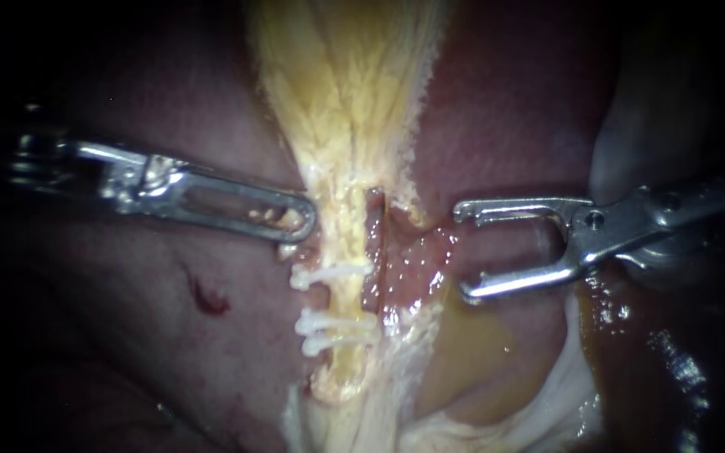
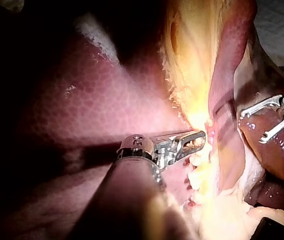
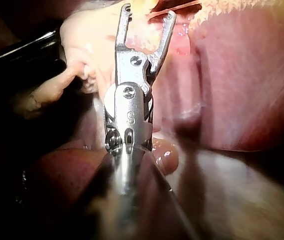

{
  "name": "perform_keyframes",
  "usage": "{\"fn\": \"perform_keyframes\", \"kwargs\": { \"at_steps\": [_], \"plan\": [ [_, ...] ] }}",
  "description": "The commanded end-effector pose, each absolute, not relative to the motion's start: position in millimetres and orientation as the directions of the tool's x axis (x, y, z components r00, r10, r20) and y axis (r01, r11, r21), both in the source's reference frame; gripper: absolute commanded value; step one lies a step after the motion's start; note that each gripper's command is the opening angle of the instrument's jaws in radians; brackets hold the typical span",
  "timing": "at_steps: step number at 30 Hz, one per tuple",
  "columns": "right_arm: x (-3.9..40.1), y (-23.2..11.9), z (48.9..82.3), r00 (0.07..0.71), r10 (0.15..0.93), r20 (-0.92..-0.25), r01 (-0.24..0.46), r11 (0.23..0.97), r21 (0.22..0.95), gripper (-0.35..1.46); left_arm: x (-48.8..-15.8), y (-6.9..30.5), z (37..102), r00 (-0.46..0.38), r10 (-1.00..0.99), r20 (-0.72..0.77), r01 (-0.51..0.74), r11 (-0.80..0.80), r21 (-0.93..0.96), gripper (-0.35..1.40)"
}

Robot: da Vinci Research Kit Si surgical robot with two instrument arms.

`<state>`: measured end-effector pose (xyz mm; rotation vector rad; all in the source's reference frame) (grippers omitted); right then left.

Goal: Going back third clip left tube

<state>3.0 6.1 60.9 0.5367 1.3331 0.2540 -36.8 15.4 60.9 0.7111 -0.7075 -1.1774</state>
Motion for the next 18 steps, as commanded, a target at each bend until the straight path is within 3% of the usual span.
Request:
{"fn": "perform_keyframes", "kwargs": {
  "at_steps": [1, 18],
  "plan": [
    [3.0, 6.1, 60.9, 0.231, 0.472, -0.851, 0.126, 0.853, 0.507, 0.5, -37.1, 15.3, 61.4, 0.236, -0.965, 0.114, 0.557, 0.231, 0.798, -0.35],
    [3.1, 6.0, 60.7, 0.23, 0.472, -0.851, 0.126, 0.853, 0.507, 0.5, -38.4, 16.1, 64.2, 0.253, -0.961, 0.11, 0.561, 0.238, 0.793, -0.35]
  ]
}}
